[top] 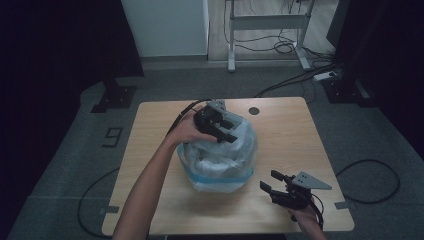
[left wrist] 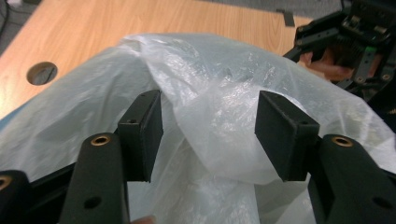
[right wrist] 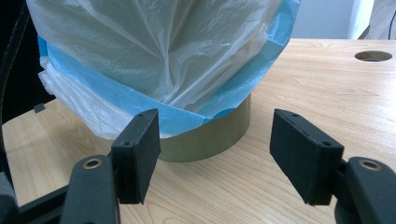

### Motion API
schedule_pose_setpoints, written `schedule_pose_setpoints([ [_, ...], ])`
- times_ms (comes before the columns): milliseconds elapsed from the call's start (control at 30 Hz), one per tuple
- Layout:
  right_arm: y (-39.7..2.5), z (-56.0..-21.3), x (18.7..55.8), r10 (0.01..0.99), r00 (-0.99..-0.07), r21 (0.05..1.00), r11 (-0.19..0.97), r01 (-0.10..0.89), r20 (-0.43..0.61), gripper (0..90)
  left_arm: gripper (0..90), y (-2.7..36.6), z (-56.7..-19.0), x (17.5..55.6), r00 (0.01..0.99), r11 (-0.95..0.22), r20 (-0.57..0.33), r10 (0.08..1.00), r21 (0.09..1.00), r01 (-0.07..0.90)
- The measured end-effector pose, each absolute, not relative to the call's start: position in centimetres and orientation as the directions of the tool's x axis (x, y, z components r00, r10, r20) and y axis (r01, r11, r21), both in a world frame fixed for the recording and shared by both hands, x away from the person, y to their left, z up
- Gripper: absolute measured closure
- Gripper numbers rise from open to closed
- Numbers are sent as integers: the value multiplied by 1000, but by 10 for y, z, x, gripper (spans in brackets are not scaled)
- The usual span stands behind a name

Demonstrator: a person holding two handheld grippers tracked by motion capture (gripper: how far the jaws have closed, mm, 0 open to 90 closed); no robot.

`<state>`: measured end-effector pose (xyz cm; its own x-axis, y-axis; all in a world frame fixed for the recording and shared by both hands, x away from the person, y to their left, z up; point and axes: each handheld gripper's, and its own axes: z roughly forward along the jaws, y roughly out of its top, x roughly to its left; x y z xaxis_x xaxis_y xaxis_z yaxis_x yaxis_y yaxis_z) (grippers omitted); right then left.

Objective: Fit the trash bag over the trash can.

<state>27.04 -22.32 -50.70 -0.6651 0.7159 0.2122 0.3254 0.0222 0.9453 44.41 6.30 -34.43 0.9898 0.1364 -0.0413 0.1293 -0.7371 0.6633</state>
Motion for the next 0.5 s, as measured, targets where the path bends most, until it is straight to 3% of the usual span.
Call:
schedule_pose_setpoints([
  [500, -223, -507, 271, 713, -669, 946, 25, 324, 210, 328, 468, 39, -362, 441, 993, -828, -25, 118, 550, 112],
])
